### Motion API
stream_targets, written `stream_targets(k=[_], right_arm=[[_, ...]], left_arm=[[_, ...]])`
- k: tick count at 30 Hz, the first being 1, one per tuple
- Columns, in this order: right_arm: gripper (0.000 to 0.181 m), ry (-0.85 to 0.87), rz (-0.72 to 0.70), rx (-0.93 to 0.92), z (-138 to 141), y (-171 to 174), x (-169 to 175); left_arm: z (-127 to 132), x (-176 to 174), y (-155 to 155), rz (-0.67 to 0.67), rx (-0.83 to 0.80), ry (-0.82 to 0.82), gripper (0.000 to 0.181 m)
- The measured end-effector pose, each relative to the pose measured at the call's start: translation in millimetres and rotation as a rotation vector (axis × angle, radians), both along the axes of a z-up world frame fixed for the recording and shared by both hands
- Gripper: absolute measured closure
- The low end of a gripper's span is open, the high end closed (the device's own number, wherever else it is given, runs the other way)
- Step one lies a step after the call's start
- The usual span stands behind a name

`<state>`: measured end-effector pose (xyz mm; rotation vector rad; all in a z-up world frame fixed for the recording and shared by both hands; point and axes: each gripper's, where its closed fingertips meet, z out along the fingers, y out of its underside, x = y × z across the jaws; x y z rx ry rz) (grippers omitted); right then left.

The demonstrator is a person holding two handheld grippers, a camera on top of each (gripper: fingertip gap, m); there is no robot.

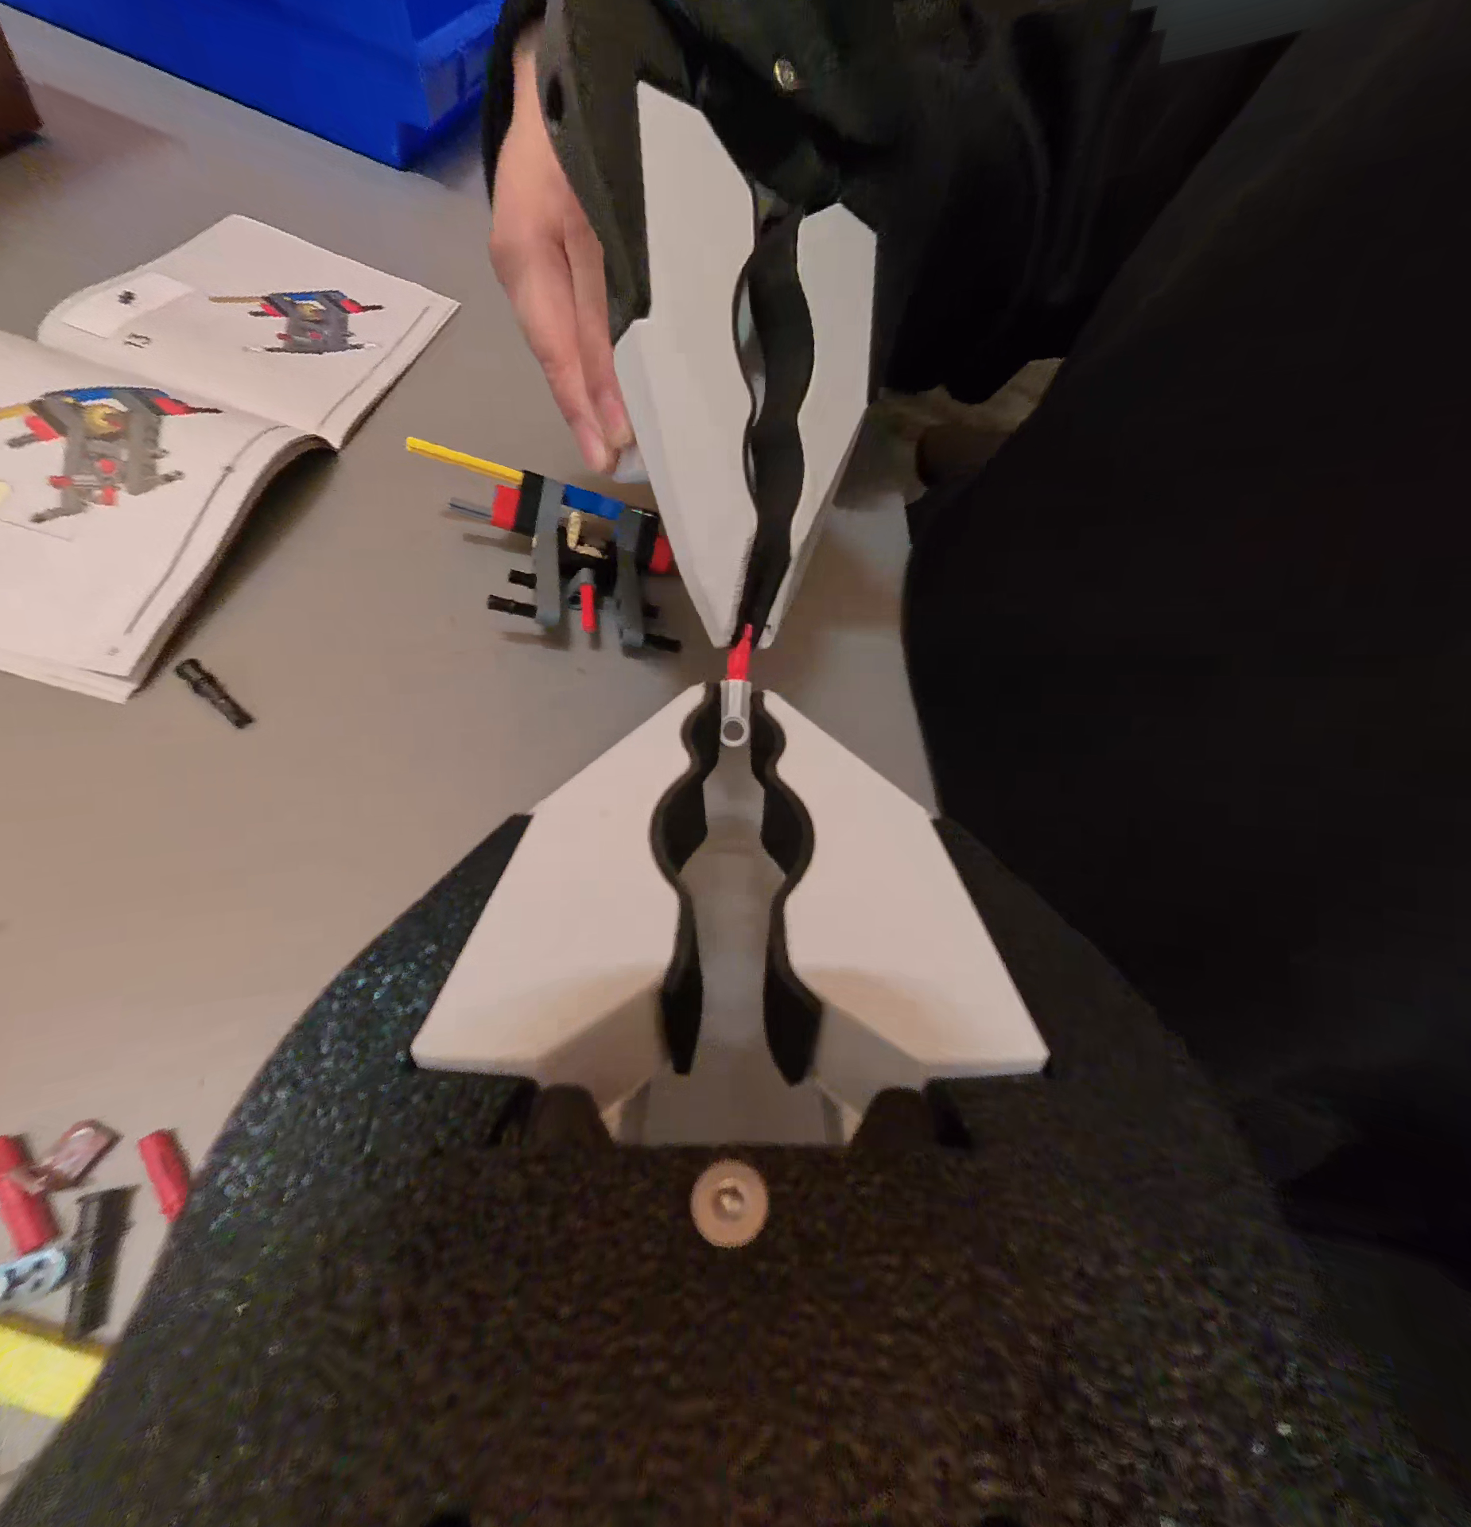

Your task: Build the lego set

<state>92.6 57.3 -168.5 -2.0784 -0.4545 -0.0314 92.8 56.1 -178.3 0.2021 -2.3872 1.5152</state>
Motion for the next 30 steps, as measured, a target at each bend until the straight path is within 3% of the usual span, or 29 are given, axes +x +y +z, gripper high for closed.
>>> stream_targets(k=[1,5,10,14,17,19,25,30], right_arm=[[0.179,0.034,-0.025,0.006,1.0,1.0,1.5],[0.179,0.195,-0.089,0.076,10.7,3.6,5.8],[0.179,0.195,-0.151,0.126,12.8,6.3,10.8],[0.179,-0.036,-0.113,0.169,16.1,4.8,9.5],[0.179,-0.078,-0.132,0.208,22.2,3.0,15.5],[0.179,-0.030,-0.165,0.208,22.3,2.6,19.2],[0.179,0.270,-0.231,0.210,20.4,2.2,22.9],[0.179,0.501,-0.299,0.265,29.9,3.3,29.9]], left_arm=[[0.9,1.4,0.9,0.008,0.004,-0.020,0.177],[10.4,5.3,3.2,0.035,-0.045,-0.060,0.177],[10.4,9.7,3.1,0.078,-0.071,-0.062,0.177],[14.3,9.5,1.3,0.081,-0.125,0.043,0.177],[21.6,15.5,0.3,0.109,-0.221,0.148,0.177],[21.7,18.9,-0.2,0.126,-0.241,0.159,0.177],[19.0,22.0,-0.6,0.129,-0.178,-0.040,0.177],[27.6,27.8,-0.1,0.162,-0.231,-0.064,0.177]])
